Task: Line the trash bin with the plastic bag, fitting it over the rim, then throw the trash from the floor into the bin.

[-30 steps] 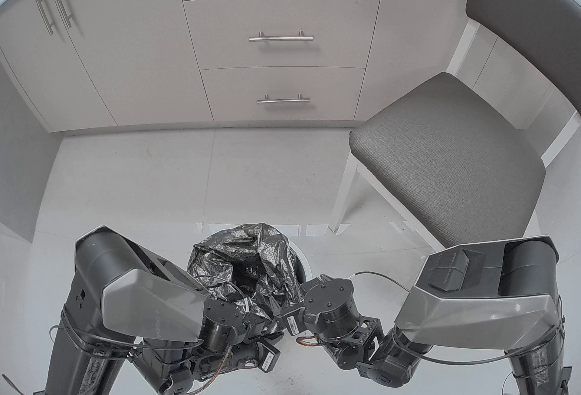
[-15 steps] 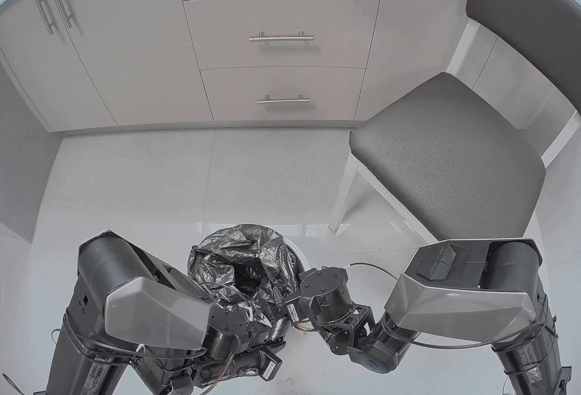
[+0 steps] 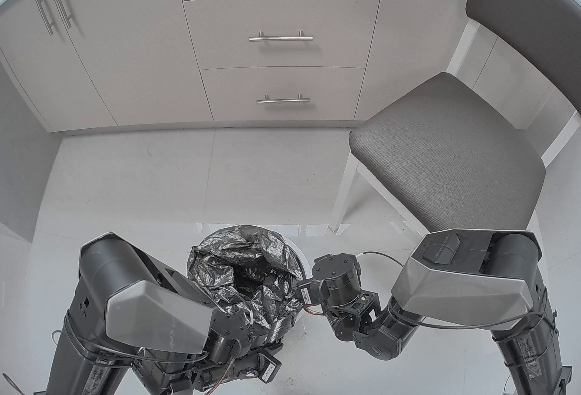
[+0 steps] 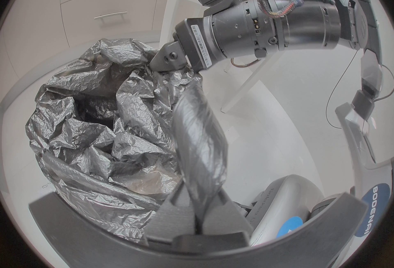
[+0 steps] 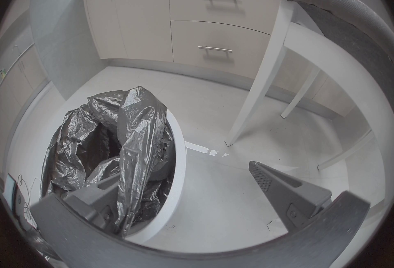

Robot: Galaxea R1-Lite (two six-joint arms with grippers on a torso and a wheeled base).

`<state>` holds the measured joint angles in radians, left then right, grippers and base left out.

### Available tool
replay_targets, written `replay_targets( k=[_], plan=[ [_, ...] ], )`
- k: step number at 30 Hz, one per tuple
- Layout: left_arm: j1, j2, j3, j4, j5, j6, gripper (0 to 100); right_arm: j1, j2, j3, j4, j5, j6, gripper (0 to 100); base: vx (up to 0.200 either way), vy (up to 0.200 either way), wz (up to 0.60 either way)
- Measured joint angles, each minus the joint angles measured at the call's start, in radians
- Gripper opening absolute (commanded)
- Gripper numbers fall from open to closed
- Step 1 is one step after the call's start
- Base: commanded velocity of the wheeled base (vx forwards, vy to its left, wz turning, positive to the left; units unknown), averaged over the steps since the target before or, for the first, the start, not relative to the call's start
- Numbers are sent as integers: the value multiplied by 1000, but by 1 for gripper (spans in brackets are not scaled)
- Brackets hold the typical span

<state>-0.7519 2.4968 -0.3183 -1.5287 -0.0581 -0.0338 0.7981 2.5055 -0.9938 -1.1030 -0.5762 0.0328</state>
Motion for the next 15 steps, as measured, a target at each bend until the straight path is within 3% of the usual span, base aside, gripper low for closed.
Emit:
replay_targets(
  k=[15],
  plan=[
    [-1,1,0,0,3,-1,0,-2,12,-28,-14,-157,-31,100,0,0,0]
  ],
)
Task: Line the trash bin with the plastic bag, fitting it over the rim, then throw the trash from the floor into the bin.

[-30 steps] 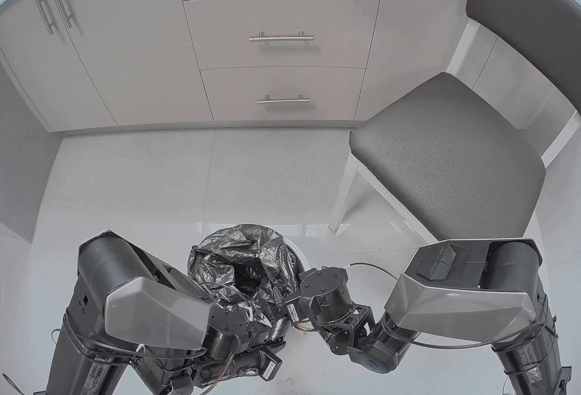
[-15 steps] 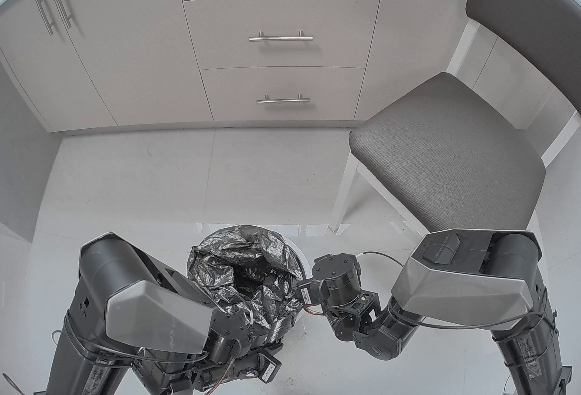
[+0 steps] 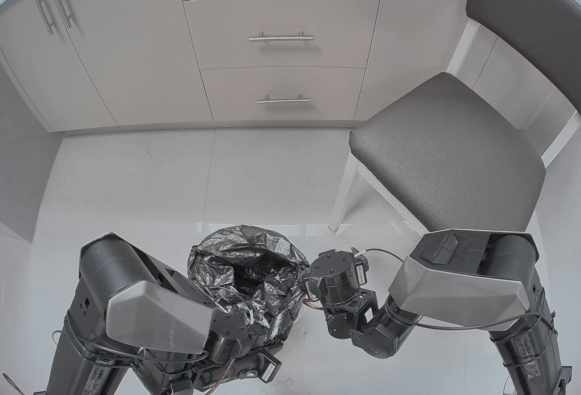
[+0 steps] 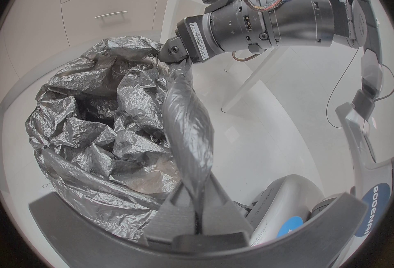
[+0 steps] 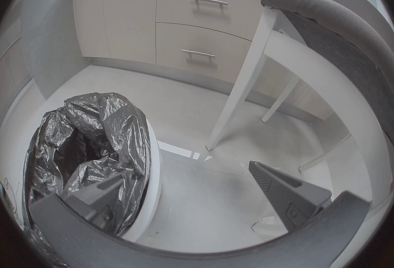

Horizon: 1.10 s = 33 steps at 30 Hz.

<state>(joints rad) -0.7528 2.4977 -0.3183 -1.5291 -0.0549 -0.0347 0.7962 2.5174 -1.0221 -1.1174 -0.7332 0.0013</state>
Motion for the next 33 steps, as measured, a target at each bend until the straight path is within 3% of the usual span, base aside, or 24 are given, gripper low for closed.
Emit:
replay_targets(
  k=[8,17,32,33],
  plan=[
    [3,0,-3,0,4,0,0,6,5,-13,-1,-60,-29,100,0,0,0],
    [-10,0,-2,0,130,-3,0,2,9,-11,-47,-79,-52,100,0,0,0],
    [-29,-3,7,1,142,0,0,-2,10,-3,-53,-103,-67,100,0,0,0],
    [-31,-3,7,1,142,-1,100,-2,10,-3,-53,-104,-67,100,0,0,0]
  ],
)
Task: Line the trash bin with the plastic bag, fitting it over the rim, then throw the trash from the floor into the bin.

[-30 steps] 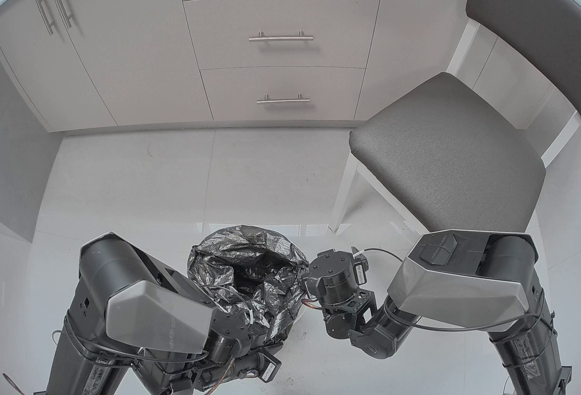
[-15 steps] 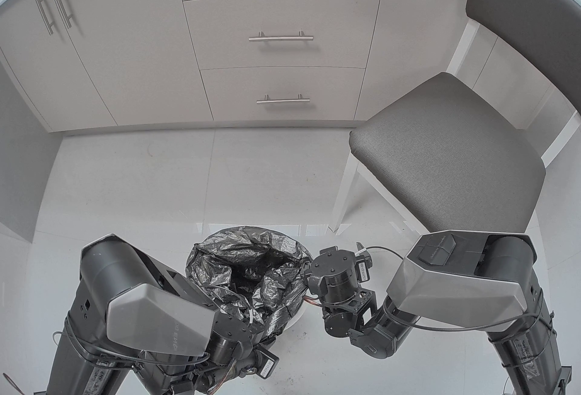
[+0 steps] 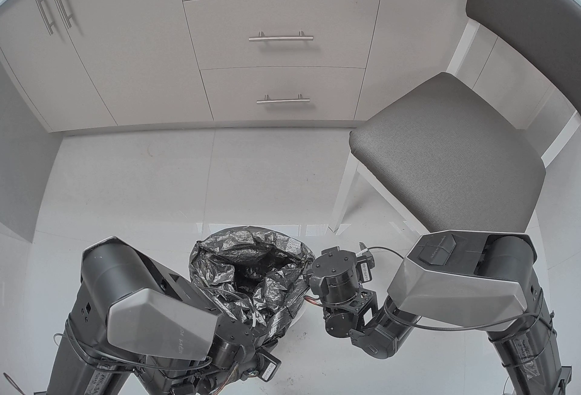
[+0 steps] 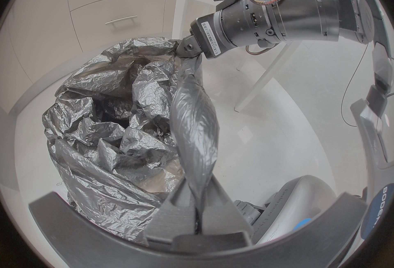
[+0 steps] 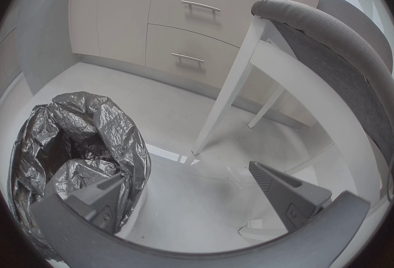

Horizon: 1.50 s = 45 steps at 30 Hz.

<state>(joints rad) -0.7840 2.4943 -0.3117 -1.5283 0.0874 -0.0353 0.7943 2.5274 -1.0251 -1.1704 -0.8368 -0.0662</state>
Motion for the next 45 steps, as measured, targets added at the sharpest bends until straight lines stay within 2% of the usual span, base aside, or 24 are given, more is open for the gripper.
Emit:
replay_targets(
  k=[18,23,30,34,39,45],
  plan=[
    [-11,-28,55,0,-3,-3,100,0,0,1,-1,-5,2,100,0,0,0],
    [12,-87,62,-1,-5,-11,100,0,-1,4,-1,-10,2,100,0,0,0],
    [25,-195,72,0,-1,-69,100,0,-1,6,-3,-13,2,100,0,0,0],
    [59,-221,47,1,48,-72,100,0,1,6,-18,-13,2,100,0,0,0],
    [119,-179,-10,1,172,-61,100,0,1,11,-29,-14,0,100,0,0,0],
    [187,-107,-50,2,200,-19,100,0,1,17,-33,-14,-1,100,0,0,0]
  ],
)
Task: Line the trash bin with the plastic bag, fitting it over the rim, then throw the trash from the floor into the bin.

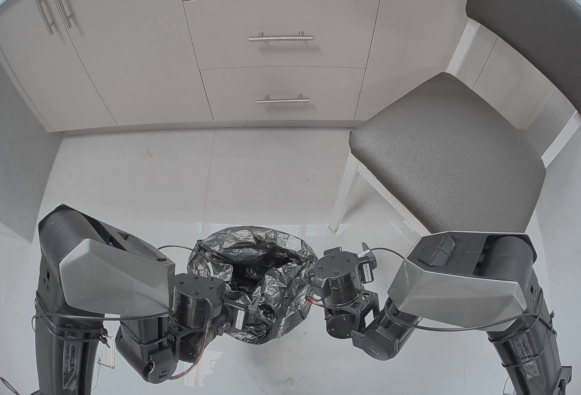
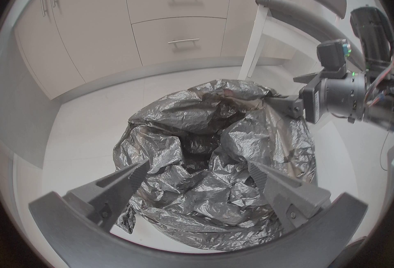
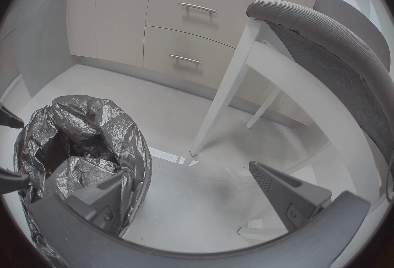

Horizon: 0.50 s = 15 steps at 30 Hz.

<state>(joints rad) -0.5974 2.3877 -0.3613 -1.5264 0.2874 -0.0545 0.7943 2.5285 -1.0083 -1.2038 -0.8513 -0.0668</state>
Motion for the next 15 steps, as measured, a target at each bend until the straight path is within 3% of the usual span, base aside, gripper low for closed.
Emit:
replay_targets(
  k=[15],
  plan=[
    [70,51,-3,-1,17,29,100,1,3,0,0,-1,-1,100,0,0,0]
  ],
)
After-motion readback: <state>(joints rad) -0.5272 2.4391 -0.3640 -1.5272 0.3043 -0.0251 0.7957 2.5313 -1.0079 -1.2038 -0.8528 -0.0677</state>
